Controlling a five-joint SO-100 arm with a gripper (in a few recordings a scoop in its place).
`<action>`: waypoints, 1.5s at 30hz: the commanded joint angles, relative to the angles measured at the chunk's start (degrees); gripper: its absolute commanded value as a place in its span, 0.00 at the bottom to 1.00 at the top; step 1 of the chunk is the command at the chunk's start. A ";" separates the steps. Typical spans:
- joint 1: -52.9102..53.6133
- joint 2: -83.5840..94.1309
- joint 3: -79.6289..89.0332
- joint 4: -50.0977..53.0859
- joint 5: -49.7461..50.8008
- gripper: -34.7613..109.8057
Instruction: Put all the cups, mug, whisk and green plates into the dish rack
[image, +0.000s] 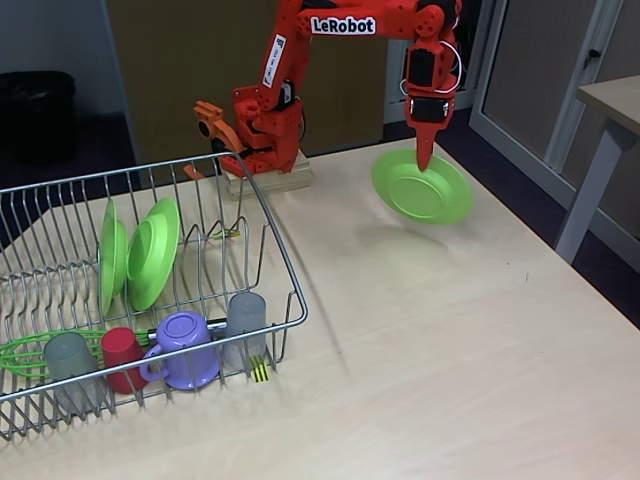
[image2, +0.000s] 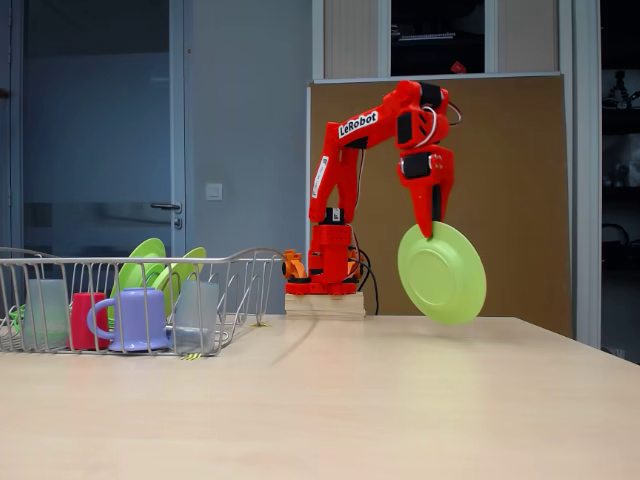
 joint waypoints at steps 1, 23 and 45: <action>3.78 1.93 -4.66 3.52 -5.10 0.24; 25.22 16.52 -24.35 1.23 -54.32 0.24; 59.94 37.53 14.94 -7.91 -62.23 0.24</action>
